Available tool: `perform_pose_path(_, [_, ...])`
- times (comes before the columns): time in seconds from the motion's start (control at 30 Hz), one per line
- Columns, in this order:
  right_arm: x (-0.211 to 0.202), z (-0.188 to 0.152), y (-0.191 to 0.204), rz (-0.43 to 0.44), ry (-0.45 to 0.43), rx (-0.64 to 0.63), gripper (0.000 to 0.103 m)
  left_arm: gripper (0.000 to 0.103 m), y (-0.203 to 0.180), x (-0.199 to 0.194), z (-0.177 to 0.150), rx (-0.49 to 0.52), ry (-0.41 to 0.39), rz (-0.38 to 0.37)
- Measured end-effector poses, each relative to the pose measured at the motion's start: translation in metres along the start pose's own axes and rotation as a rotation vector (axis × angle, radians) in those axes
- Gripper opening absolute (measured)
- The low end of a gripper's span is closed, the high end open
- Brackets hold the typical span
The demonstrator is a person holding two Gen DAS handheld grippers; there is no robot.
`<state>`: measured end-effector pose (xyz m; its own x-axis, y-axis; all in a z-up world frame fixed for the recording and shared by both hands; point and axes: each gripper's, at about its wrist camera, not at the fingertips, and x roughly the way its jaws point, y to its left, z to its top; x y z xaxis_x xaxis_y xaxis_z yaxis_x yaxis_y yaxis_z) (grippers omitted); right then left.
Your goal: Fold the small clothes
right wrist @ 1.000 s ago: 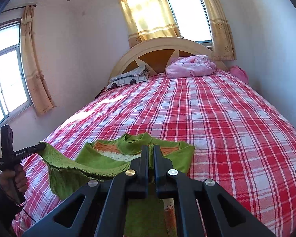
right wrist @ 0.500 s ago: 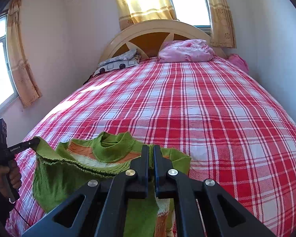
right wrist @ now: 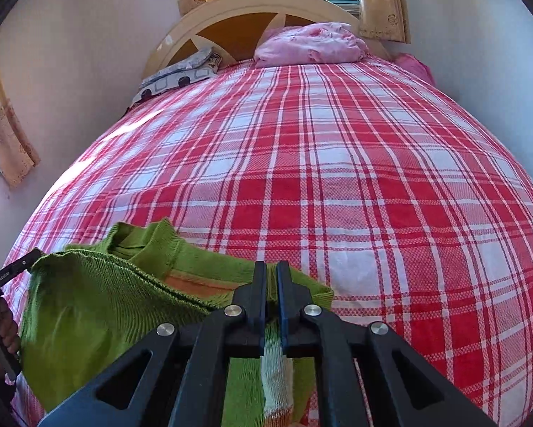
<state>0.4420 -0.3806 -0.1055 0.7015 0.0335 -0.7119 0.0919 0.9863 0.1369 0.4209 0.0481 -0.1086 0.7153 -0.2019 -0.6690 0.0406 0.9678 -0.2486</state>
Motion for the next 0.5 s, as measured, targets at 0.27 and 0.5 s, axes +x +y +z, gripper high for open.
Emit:
perform_pose_path(0.27, [-0.041, -0.022, -0.003, -0.008, -0.047, -0.004, 0.047, 0.067, 0.024, -0.034, -0.014, -0.056, -0.059, 0.065])
perform_pose_path(0.5, [-0.080, -0.084, 0.079, 0.215, 0.048, -0.176, 0.047, 0.076, 0.025, -0.048, -0.061, 0.002, -0.008, 0.146])
